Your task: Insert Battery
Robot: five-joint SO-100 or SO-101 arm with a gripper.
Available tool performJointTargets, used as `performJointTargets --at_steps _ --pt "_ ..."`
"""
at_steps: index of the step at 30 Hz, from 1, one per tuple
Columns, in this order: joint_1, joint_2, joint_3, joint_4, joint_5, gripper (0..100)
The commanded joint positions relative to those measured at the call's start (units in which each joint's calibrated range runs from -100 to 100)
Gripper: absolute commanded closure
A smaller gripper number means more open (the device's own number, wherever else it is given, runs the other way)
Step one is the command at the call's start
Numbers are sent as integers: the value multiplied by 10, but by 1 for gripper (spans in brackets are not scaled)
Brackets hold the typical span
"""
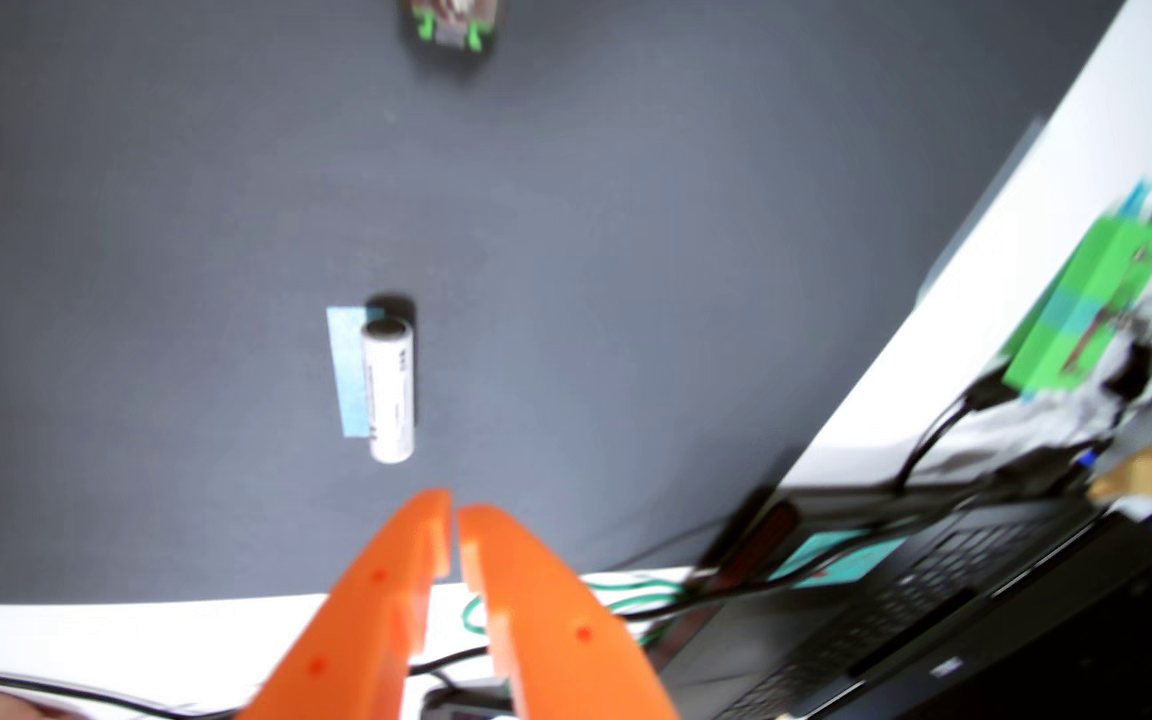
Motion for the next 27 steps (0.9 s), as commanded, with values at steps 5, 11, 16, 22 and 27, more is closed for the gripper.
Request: performJointTargets --at_steps 5,11,16,22,27 --pt "90 7 -11 -3 -7 98" --pt "95 71 -20 -9 -6 98" --pt "96 97 -24 -11 10 98" --pt "96 102 -46 -11 15 98" --pt "96 103 -49 -9 15 97"
